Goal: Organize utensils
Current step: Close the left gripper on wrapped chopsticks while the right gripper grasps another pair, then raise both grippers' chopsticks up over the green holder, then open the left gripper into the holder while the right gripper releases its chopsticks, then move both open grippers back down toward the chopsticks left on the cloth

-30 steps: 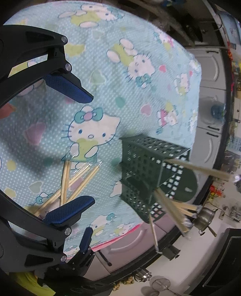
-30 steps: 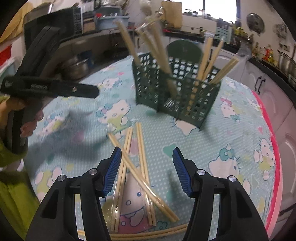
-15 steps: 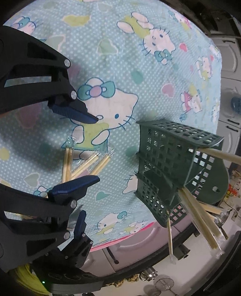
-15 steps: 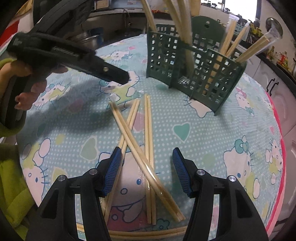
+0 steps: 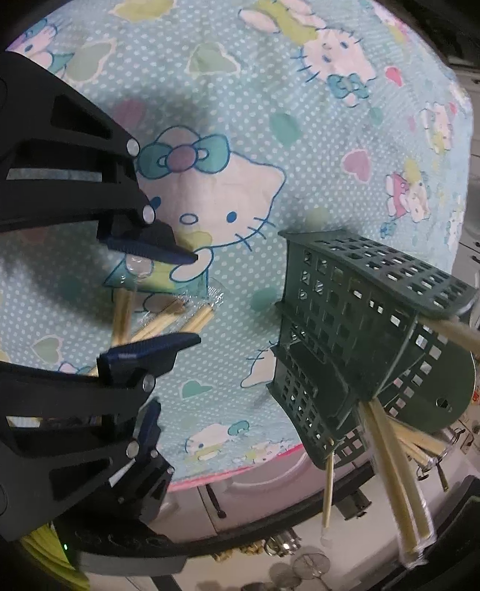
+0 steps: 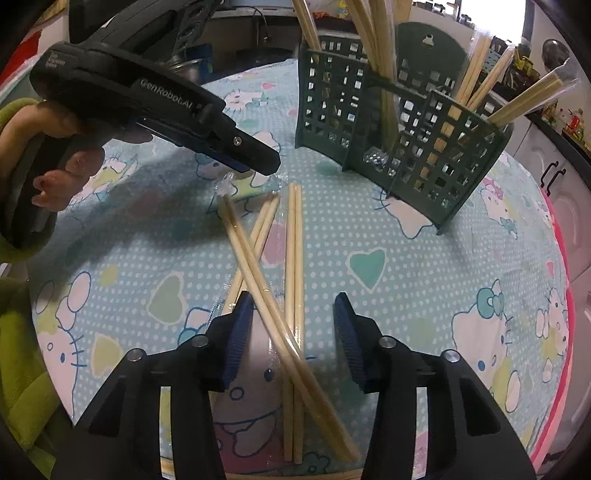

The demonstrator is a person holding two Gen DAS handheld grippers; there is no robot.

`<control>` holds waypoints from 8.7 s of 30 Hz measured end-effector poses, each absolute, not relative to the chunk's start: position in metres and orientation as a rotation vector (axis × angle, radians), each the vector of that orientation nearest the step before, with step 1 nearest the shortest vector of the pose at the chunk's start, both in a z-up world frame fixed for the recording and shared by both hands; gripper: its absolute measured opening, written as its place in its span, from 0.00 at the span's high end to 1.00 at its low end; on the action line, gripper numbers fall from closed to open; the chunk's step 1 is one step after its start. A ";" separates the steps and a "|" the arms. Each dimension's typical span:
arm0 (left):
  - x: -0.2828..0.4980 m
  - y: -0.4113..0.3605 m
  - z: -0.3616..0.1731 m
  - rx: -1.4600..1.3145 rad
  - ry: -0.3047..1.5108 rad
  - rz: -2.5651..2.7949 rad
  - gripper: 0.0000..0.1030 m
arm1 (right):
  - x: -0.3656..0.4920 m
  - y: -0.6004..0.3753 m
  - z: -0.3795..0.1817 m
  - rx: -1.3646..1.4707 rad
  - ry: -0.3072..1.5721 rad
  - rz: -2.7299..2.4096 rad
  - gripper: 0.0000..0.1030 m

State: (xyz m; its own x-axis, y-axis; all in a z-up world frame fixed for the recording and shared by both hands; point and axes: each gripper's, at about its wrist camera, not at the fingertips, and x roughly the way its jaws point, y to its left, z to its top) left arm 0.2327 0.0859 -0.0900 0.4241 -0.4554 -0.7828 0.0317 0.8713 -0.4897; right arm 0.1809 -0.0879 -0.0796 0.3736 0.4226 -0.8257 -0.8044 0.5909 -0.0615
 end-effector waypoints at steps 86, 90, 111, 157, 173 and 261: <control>0.205 0.108 0.063 -0.452 0.709 -0.543 1.00 | 0.209 -0.140 0.068 0.038 0.453 0.870 0.94; 0.209 0.100 0.083 -0.427 0.671 -0.564 1.00 | 0.227 -0.152 0.080 0.107 0.405 0.826 0.94; 0.227 0.094 0.188 -0.323 0.460 -0.559 1.00 | 0.285 -0.116 0.105 -0.166 0.505 0.730 0.94; 0.309 0.107 0.132 -0.358 0.481 -0.409 1.00 | 0.388 -0.024 0.057 -0.515 1.269 0.882 0.63; 0.295 0.128 0.133 -0.379 0.510 -0.327 0.53 | 0.376 -0.050 0.103 -0.430 1.076 0.845 0.39; 0.188 0.085 -0.047 -0.411 0.944 -0.261 0.10 | 0.175 -0.170 -0.028 -0.162 0.932 0.382 0.12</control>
State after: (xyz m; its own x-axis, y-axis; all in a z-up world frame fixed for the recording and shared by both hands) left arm 0.1880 0.0851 -0.0475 0.5636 -0.3910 -0.7276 0.0385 0.8923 -0.4498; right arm 0.1755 -0.1705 -0.0279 0.5352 0.2493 -0.8071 -0.3881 0.9212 0.0272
